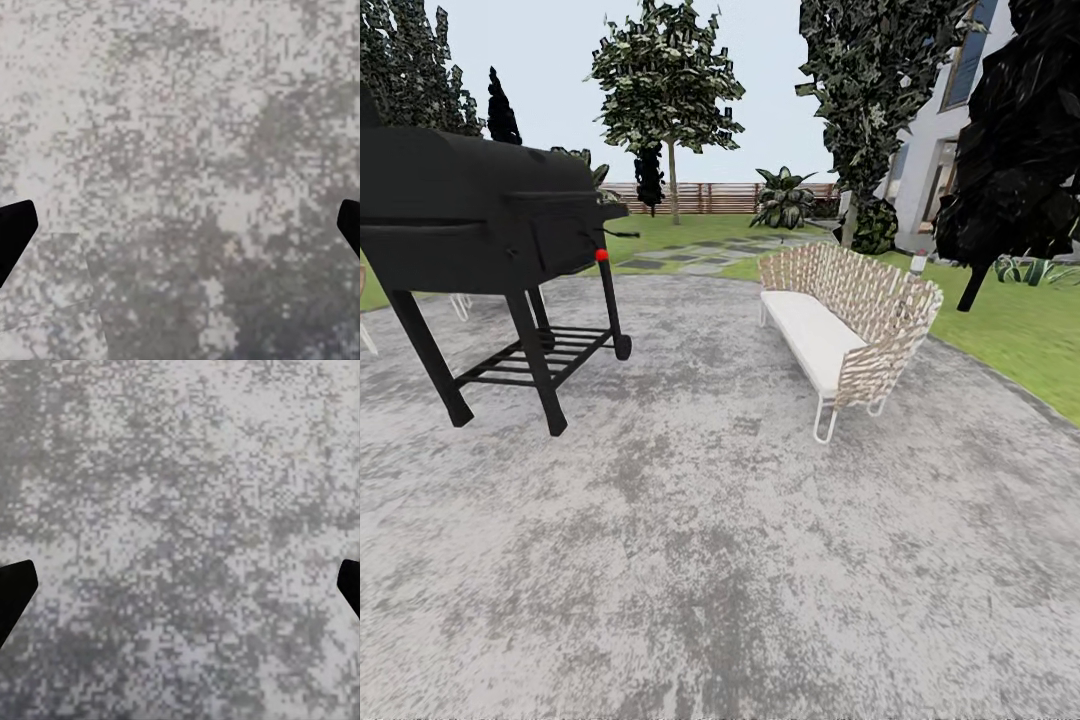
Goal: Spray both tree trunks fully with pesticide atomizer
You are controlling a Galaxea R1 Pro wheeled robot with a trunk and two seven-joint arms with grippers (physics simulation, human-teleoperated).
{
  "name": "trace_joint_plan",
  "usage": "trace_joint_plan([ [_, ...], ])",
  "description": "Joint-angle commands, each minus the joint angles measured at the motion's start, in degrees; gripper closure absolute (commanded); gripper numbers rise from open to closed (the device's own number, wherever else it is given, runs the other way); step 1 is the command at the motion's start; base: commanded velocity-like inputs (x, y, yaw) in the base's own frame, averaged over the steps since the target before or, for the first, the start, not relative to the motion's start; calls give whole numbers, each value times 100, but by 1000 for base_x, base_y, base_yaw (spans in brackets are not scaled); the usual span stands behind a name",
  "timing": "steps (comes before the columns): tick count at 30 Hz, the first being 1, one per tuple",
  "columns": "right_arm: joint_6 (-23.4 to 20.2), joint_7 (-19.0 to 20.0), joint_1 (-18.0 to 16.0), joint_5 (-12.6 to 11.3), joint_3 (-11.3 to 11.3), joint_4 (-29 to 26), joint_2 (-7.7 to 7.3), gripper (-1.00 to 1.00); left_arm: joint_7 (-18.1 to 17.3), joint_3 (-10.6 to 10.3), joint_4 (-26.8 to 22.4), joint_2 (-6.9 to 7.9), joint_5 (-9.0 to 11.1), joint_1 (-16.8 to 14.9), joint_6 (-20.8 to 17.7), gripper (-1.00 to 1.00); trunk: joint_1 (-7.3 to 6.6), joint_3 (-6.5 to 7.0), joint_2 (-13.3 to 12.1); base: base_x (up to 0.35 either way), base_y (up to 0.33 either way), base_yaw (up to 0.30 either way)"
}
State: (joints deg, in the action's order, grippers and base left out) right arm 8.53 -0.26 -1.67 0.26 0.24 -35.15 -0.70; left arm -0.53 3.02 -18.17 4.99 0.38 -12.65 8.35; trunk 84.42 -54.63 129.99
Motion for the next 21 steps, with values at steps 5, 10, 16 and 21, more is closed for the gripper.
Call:
trace_joint_plan([
  [5, 0, 0, 0, 0, -5, 0, 0, -100, 29, -10, 0, -4, -43, 0, 4, -100, 1, -1, 2, 4, 1, 0],
  [10, 0, 1, 0, 0, -6, 0, 1, -100, 71, 15, 5, 11, 2, 0, 78, -100, 1, -1, 2, 193, 78, 0],
  [16, 0, 4, 0, 0, 0, 0, 3, -100, 78, 8, 7, 13, 15, 0, 236, -100, 1, -1, 2, 312, 87, 0],
  [21, 2, 1, 0, 0, -2, 3, 1, -100, 79, 6, 7, 13, 15, 0, 259, -100, 1, -1, 2, 334, 18, 0],
])
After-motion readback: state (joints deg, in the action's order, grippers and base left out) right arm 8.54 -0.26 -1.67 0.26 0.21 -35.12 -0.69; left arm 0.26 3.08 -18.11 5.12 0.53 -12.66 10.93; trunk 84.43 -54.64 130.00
